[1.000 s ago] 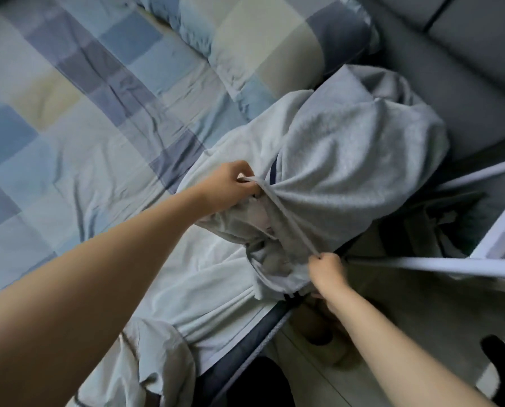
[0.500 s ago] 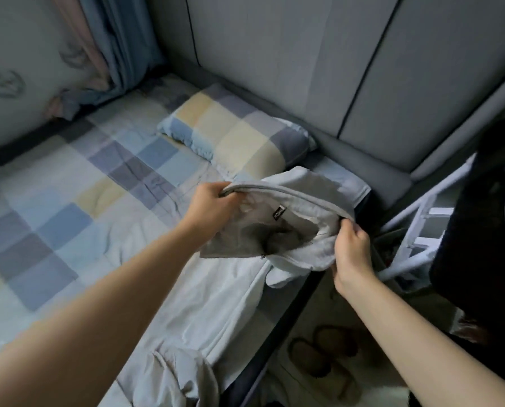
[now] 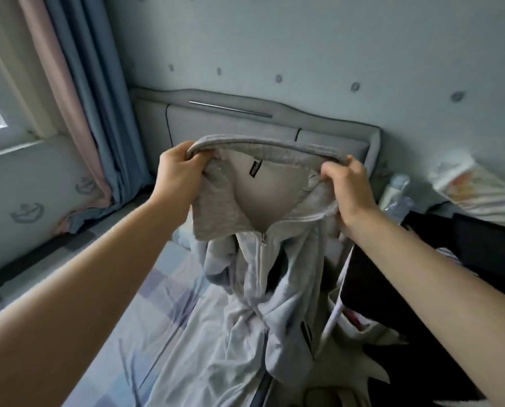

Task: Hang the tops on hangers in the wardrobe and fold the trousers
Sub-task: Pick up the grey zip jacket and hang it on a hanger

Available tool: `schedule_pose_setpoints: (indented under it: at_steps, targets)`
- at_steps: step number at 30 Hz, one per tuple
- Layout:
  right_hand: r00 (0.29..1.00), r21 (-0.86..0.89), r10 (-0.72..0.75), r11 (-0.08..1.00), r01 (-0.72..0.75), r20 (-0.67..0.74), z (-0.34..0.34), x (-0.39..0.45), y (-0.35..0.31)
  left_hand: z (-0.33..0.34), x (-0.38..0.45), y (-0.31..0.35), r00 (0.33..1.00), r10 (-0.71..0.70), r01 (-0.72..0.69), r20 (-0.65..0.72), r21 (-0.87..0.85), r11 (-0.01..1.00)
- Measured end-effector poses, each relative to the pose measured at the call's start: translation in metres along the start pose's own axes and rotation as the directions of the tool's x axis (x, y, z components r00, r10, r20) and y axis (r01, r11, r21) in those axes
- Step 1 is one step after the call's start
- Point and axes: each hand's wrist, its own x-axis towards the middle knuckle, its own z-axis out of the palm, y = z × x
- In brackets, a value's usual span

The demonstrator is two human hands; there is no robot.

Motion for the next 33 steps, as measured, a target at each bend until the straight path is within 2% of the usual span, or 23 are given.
schedule_pose_setpoints:
  at_steps: [2, 6, 9, 11, 12, 14, 16, 19, 21, 24, 26, 31, 33]
  targets:
    - [0.999, -0.023, -0.047, 0.999, 0.047, -0.004, -0.015, -0.015, -0.040, -0.001, -0.014, 0.043, 1.000, 0.002, -0.002, 0.003, -0.088, 0.996]
    - [0.982, -0.160, -0.189, 0.969, 0.188, 0.009, -0.057, -0.048, -0.102, 0.004, -0.044, 0.105, 0.985, -0.148, 0.168, 0.091, -0.295, 0.941]
    - [0.911, -0.449, -0.411, 0.807, 0.384, 0.040, -0.094, -0.072, -0.129, 0.011, -0.067, 0.128, 0.960, -0.220, 0.256, 0.174, -0.222, 0.941]
    - [0.869, -0.590, -0.490, 0.683, 0.430, 0.067, -0.119, -0.087, -0.143, 0.020, -0.083, 0.133, 0.947, -0.189, 0.224, 0.261, -0.108, 0.969]
    - [0.872, -0.623, -0.482, 0.659, 0.423, 0.082, -0.133, -0.095, -0.148, 0.027, -0.092, 0.135, 0.943, -0.158, 0.179, 0.293, -0.044, 0.983]
    - [0.926, -0.637, -0.367, 0.693, 0.337, 0.091, -0.157, -0.107, -0.150, 0.038, -0.105, 0.137, 0.941, -0.087, 0.050, 0.327, 0.120, 0.992]
    - [0.979, -0.614, -0.193, 0.765, 0.194, 0.069, -0.187, -0.120, -0.149, 0.051, -0.116, 0.138, 0.911, -0.047, -0.119, 0.409, 0.373, 0.920]
    - [0.999, -0.584, 0.013, 0.811, 0.009, 0.034, -0.233, -0.147, -0.141, 0.077, -0.143, 0.134, 0.773, -0.205, -0.260, 0.600, 0.595, 0.761]
    - [0.992, -0.571, 0.123, 0.815, -0.095, 0.012, -0.263, -0.168, -0.140, 0.098, -0.167, 0.128, 0.674, -0.340, -0.310, 0.655, 0.669, 0.675]
    - [0.981, -0.596, 0.192, 0.785, -0.170, -0.027, -0.308, -0.201, -0.148, 0.136, -0.206, 0.119, 0.551, -0.440, -0.418, 0.709, 0.691, 0.590]
    - [0.979, -0.635, 0.193, 0.749, -0.188, -0.063, -0.340, -0.222, -0.157, 0.167, -0.234, 0.118, 0.504, -0.459, -0.464, 0.732, 0.677, 0.571]
    - [0.967, -0.655, 0.186, 0.712, -0.255, -0.174, -0.429, -0.274, -0.187, 0.251, -0.316, 0.122, 0.401, -0.405, -0.605, 0.822, 0.569, 0.556]
    - [0.961, -0.655, 0.177, 0.703, -0.276, -0.214, -0.459, -0.294, -0.197, 0.279, -0.348, 0.126, 0.346, -0.371, -0.619, 0.862, 0.507, 0.600]
